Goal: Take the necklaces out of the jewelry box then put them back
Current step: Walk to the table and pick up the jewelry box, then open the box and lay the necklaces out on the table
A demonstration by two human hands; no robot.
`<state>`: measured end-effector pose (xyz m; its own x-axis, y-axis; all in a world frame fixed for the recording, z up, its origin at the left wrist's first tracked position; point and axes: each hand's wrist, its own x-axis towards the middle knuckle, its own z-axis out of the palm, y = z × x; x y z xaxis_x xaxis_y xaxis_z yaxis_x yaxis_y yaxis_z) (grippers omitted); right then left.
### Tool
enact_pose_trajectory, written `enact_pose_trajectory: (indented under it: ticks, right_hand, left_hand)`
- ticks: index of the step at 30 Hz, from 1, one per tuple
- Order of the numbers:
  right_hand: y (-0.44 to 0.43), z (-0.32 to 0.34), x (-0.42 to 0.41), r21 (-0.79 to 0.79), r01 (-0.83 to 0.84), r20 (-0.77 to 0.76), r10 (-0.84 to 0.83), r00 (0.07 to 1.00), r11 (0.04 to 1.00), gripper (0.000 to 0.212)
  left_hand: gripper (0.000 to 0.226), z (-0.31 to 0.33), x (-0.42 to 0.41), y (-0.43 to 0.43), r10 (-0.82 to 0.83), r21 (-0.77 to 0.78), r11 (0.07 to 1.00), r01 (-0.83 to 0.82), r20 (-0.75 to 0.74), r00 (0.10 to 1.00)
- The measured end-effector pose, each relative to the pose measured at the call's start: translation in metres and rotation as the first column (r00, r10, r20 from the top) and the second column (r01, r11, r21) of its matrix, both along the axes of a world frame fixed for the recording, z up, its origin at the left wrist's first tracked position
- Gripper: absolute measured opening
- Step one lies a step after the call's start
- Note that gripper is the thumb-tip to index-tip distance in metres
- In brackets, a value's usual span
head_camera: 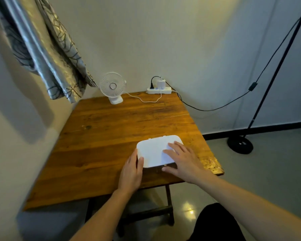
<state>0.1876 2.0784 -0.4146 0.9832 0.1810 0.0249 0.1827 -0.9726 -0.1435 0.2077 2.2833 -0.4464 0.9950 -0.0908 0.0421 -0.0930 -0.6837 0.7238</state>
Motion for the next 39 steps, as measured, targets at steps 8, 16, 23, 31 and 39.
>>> enact_pose_trajectory:
  ticks: [8,16,23,31,39]
  right_hand:
    - [-0.007,0.044,0.021,0.09,0.006,0.182,-0.023,0.983,0.996,0.071]
    - [-0.022,0.066,0.12,0.36,0.125,0.199,-0.208,0.958,0.924,0.049]
    - [-0.029,0.019,0.182,0.528,0.325,-0.074,-0.338,0.938,0.785,0.06]
    - [-0.034,-0.014,0.189,0.375,0.403,-0.162,-0.369,0.915,0.835,0.042]
    - [-0.026,0.037,0.119,0.2,0.172,0.158,-0.205,0.966,0.964,0.021]
  left_hand:
    - [0.087,0.009,0.007,0.008,-0.029,-0.223,0.974,0.034,0.023,0.999]
    - [0.083,-0.014,0.015,0.012,-0.12,0.19,0.976,0.102,0.084,0.989]
    - [0.088,-0.017,0.016,0.012,-0.113,0.239,0.966,0.096,0.059,0.992]
    - [0.086,-0.015,0.018,0.009,-0.117,0.261,0.959,0.113,0.0,0.993]
    - [0.093,-0.021,0.018,0.011,-0.109,0.255,0.962,0.099,0.028,0.994]
